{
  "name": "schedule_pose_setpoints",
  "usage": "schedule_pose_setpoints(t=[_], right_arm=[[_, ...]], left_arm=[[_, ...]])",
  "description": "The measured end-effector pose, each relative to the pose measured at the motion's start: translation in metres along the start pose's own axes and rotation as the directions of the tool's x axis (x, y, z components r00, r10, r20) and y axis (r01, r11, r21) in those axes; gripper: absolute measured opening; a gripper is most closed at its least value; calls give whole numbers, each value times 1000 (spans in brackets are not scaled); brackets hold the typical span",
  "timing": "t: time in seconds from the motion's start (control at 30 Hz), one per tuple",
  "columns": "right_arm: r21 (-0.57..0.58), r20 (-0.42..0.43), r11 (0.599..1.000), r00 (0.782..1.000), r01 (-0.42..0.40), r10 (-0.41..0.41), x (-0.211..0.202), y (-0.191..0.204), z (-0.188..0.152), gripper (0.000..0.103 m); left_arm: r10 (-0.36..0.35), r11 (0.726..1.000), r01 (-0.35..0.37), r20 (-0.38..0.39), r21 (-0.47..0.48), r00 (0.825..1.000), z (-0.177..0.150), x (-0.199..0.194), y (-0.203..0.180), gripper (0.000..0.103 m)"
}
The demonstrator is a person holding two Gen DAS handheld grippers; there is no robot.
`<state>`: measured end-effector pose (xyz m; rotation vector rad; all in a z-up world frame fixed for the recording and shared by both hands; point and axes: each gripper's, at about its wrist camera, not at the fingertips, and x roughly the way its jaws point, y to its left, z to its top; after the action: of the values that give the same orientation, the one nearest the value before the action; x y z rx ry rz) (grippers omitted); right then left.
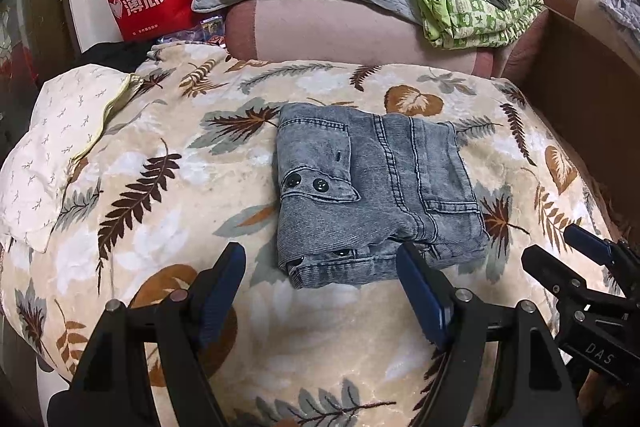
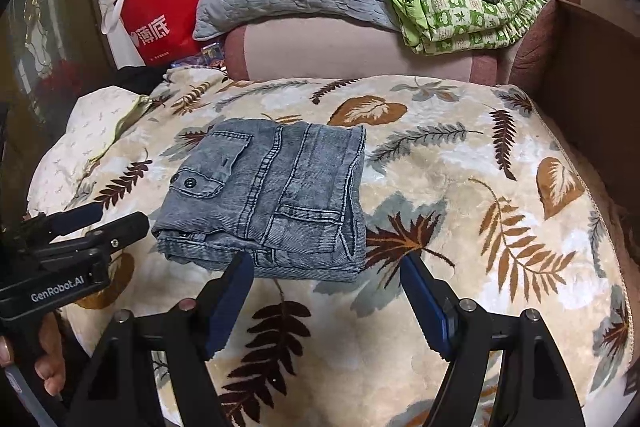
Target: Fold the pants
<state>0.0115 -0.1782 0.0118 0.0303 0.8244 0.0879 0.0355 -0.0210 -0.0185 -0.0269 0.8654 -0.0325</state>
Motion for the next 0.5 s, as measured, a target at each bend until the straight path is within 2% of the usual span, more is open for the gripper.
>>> schedule_pose_setpoints(t=[0.5], right_arm=[[-5, -6, 1000, 1000, 2, -2, 2, 1, -1, 78]], left_arm=[[-1, 1000, 0, -6, -4, 1000, -2, 2, 1, 78]])
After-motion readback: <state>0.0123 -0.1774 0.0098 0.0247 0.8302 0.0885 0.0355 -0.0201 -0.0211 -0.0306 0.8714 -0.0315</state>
